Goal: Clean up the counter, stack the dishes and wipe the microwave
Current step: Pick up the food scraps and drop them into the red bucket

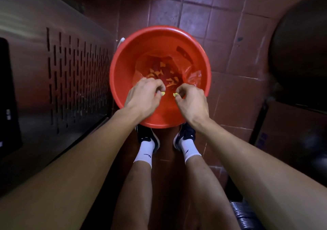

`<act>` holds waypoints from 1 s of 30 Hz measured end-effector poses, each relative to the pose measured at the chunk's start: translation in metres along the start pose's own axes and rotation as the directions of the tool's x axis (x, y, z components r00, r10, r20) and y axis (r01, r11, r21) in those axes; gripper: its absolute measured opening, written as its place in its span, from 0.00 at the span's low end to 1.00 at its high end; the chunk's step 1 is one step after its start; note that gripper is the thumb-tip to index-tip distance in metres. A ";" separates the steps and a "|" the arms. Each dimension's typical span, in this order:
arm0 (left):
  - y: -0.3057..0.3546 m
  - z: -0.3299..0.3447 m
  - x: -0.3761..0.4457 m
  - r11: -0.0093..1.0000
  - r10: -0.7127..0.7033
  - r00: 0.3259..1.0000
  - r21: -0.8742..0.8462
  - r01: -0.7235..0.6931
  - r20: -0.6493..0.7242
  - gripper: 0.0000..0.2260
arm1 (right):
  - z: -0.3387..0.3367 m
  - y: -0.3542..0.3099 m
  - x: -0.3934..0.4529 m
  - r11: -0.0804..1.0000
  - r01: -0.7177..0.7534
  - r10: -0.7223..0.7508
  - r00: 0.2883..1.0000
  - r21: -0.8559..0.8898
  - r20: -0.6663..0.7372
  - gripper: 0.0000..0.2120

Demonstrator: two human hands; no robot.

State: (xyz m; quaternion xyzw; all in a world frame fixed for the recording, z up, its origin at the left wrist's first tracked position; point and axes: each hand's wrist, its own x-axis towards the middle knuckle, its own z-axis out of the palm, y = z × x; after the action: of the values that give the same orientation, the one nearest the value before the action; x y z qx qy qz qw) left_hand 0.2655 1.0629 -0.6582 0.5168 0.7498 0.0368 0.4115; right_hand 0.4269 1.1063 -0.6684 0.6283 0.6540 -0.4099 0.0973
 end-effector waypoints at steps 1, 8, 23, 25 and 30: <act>-0.001 0.003 0.005 1.000 0.020 1.000 0.006 -0.020 -0.012 0.05 | 0.005 0.002 0.003 1.000 -0.005 0.005 1.000 -0.001 -0.008 0.05; -0.018 0.014 0.019 0.999 -0.041 0.998 0.016 0.042 -0.041 0.06 | 0.019 0.013 0.010 0.999 -0.001 0.003 0.999 0.041 -0.047 0.07; -0.001 -0.022 -0.034 0.987 -0.026 0.992 0.159 0.006 0.127 0.20 | -0.021 -0.019 -0.015 0.998 -0.016 0.027 0.985 -0.065 0.168 0.16; 0.004 -0.034 -0.044 0.984 -0.038 0.991 0.175 0.015 0.132 0.21 | -0.031 -0.026 -0.024 0.996 -0.010 0.025 0.985 -0.084 0.171 0.17; 0.021 -0.077 -0.079 0.985 -0.074 0.986 0.163 0.048 0.153 0.22 | -0.070 -0.055 -0.058 0.985 0.037 -0.009 0.986 -0.169 0.166 0.18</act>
State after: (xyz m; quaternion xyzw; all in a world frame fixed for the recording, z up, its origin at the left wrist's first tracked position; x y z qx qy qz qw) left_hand 0.2409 1.0381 -0.5518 0.5259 0.7309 -0.0768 0.4282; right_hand 0.4154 1.1161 -0.5629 0.5739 0.6838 -0.4037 0.2002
